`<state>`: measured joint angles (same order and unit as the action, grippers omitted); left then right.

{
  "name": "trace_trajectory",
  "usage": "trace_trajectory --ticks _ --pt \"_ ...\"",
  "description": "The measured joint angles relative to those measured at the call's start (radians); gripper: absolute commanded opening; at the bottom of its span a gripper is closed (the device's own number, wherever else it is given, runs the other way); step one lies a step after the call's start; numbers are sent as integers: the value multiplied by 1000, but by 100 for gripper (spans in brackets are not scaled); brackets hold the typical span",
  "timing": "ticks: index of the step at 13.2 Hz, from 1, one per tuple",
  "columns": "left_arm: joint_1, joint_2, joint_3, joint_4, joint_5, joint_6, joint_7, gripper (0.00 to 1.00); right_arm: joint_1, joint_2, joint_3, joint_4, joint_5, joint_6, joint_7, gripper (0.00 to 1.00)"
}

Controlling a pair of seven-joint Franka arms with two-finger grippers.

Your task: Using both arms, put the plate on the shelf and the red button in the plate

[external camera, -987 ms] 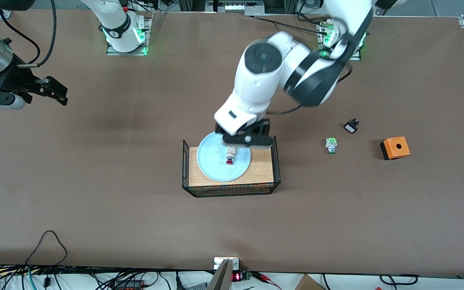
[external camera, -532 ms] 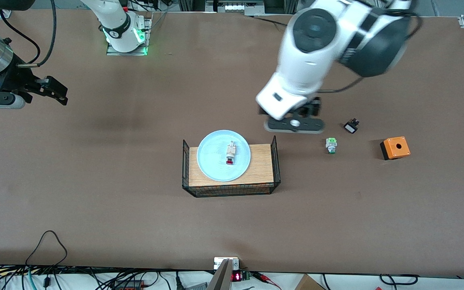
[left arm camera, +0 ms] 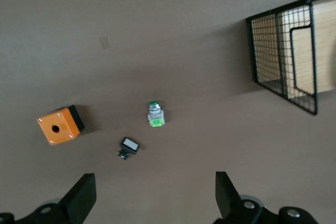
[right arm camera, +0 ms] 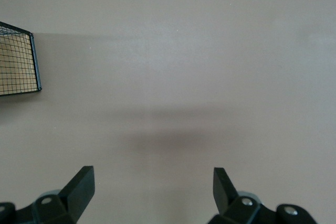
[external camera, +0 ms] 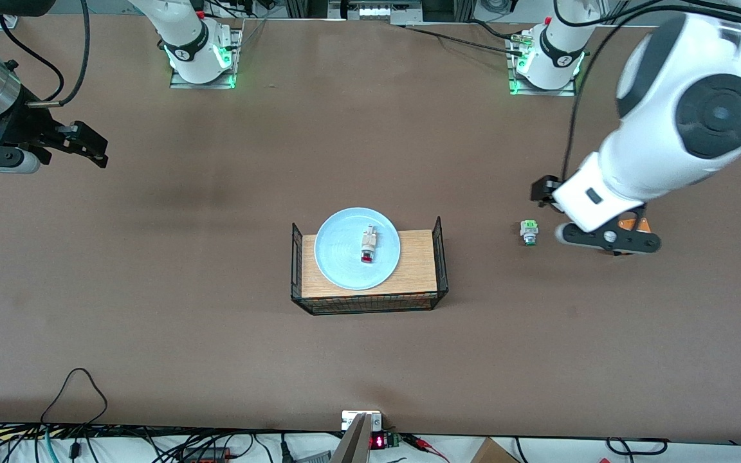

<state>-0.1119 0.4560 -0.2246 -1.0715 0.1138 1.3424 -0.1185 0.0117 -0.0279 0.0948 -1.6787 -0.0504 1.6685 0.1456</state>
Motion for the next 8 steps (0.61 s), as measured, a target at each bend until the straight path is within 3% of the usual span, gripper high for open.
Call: trace_trajectory --ticks 2,4,8 --pt "40 -53 8 -46 -3 15 74 100 0 -2 0 0 0 0 0 100" --pt "87 -154 31 -159 -43 53 110 100 0 -3 0 0 0 -1 0 100" --pt "137 -343 194 -435 -162 217 234 100 0 -3 0 0 0 -1 0 100"
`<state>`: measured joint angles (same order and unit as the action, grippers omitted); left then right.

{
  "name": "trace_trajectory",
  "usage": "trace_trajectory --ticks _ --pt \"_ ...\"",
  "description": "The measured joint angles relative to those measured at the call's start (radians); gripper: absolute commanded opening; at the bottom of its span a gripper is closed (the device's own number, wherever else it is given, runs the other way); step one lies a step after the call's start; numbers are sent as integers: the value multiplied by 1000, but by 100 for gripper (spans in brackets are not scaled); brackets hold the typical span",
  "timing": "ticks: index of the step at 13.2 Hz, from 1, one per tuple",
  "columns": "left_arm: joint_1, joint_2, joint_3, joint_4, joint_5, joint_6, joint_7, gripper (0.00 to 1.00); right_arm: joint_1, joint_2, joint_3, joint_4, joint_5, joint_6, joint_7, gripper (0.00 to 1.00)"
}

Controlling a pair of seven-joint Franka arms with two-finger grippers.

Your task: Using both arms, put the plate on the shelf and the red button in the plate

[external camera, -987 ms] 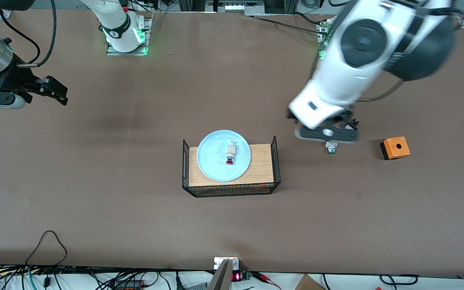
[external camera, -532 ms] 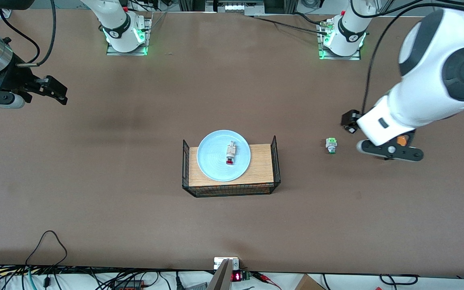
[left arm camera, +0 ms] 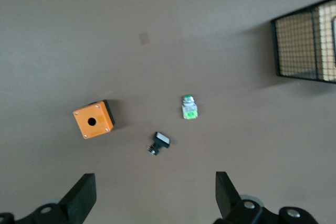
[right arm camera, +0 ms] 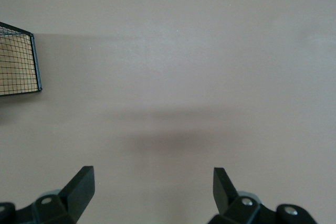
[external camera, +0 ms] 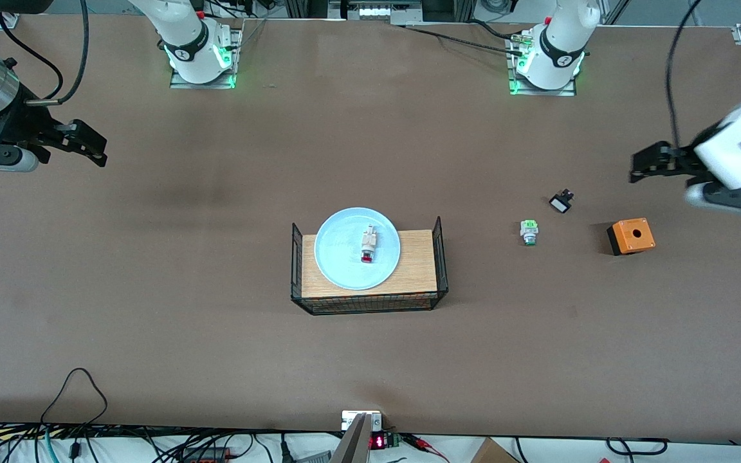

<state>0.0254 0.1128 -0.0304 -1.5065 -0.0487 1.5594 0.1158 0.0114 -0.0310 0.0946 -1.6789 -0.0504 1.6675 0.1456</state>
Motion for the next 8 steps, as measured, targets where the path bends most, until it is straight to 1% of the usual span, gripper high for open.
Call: trace_trajectory --ticks 2,4,6,8 --pt "15 -70 33 -124 -6 85 14 100 0 0 0 0 0 -1 0 100" --pt "20 -114 35 -198 -6 107 14 100 0 0 0 0 0 -3 0 100" --pt "20 -143 35 -238 -6 109 14 100 0 0 -1 0 0 -14 0 100" --pt "19 -148 30 -242 21 111 14 100 -1 -3 -18 0 1 -29 -14 100"
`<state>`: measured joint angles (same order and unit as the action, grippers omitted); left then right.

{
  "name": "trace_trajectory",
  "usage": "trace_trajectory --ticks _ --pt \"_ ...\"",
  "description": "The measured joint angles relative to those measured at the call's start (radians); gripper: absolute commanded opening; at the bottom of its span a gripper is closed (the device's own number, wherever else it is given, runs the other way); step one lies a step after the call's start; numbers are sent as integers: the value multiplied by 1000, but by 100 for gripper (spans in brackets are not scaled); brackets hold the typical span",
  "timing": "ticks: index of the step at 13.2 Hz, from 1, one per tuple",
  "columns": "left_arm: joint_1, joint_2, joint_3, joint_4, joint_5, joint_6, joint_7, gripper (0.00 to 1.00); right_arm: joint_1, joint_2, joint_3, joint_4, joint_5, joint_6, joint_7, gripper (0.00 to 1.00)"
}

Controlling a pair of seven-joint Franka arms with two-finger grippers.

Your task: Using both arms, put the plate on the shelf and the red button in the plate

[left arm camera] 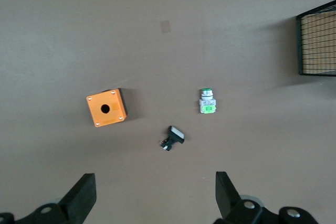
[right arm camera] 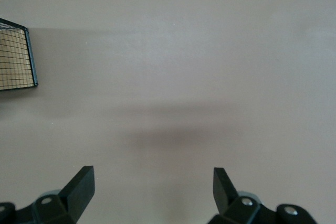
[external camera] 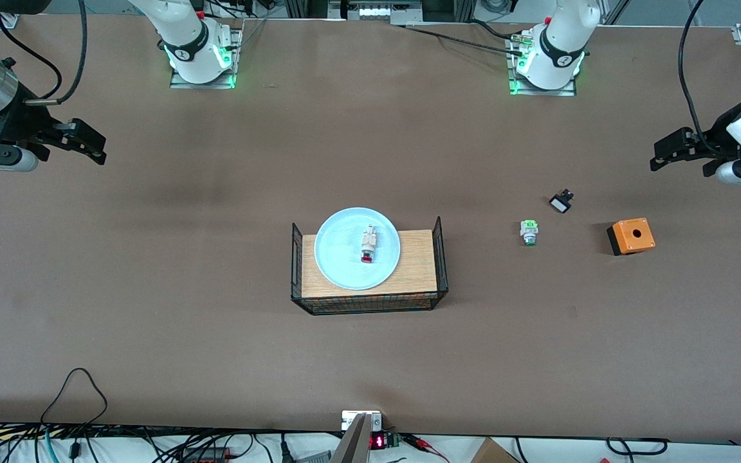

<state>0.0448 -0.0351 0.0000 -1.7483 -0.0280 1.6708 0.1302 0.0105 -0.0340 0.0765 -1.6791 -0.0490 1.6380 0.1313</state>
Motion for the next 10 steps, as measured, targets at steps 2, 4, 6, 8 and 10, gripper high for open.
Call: trace_trajectory --ticks 2,4,6,8,10 --pt "-6 0 -10 5 15 -4 0 100 -1 -8 -17 0 12 -11 -21 100" --pt "-10 0 -28 11 22 -7 -1 100 -2 -14 -22 0 15 -15 -25 100" --pt "-12 2 -41 21 24 -8 -1 100 -2 -14 -22 0 15 -15 -29 100" --pt "-13 7 -49 33 25 -25 -1 100 -2 -13 -22 2 15 -15 -32 100" --pt "-17 14 -53 53 25 -47 -1 100 -2 -13 -22 7 15 -14 -32 100"
